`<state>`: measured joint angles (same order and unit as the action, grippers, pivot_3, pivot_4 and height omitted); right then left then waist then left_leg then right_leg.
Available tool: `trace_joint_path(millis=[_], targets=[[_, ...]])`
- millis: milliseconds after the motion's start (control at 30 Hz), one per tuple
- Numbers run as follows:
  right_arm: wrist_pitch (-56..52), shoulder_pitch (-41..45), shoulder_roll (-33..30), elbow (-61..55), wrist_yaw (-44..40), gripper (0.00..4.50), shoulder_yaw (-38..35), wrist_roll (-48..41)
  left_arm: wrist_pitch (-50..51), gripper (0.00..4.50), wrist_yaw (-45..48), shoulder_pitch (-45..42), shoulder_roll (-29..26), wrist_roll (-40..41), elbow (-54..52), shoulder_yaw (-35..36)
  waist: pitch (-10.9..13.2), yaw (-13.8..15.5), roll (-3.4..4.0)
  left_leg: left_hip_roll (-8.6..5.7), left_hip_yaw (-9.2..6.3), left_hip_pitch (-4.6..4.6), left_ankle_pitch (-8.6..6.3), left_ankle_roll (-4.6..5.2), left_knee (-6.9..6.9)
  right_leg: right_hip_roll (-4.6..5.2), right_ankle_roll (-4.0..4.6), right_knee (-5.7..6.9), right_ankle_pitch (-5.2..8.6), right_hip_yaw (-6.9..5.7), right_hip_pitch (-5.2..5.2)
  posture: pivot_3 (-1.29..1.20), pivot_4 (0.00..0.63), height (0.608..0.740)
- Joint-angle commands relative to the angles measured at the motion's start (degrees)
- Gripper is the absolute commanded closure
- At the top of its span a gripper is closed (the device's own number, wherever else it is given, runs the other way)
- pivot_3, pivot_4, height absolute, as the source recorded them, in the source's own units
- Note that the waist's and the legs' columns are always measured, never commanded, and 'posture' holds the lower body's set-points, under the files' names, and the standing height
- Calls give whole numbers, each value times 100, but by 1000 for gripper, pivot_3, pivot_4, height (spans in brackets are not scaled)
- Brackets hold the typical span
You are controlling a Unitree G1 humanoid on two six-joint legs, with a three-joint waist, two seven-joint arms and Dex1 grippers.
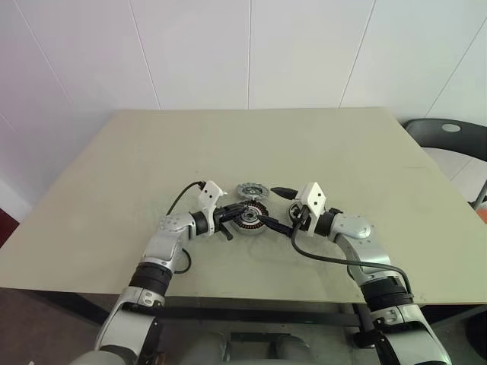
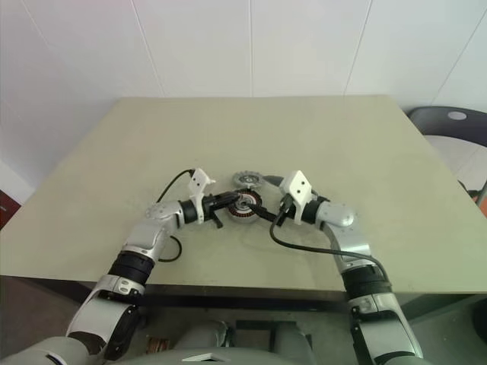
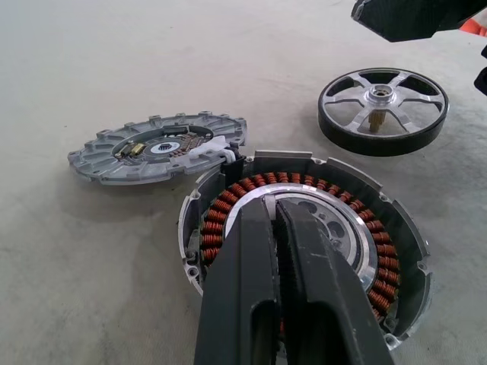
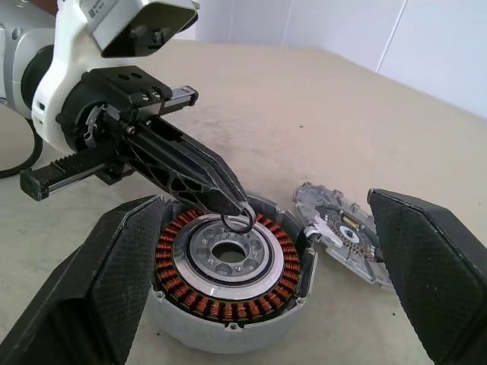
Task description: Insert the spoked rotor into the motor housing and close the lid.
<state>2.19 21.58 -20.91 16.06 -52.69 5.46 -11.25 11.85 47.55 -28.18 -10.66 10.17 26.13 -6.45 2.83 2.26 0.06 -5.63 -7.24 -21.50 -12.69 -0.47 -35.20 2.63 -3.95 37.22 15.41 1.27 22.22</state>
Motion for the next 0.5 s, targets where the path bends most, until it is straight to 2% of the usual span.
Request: trace_joint_path(millis=[33,500], targets=[[157,121,44,-42,8,0,11,9,-7,4465,119,0,71,53,-163,-103,0,0,0,0,0,0,0,0,0,0,0,0,0,0,0,0,0,740],[206,97,66,37,-10,0,16,38,-72,4465,32,22,222,114,-165,0,0,-8,0,0,0,-1,0,0,0,0,0,0,0,0,1,0,0,740]])
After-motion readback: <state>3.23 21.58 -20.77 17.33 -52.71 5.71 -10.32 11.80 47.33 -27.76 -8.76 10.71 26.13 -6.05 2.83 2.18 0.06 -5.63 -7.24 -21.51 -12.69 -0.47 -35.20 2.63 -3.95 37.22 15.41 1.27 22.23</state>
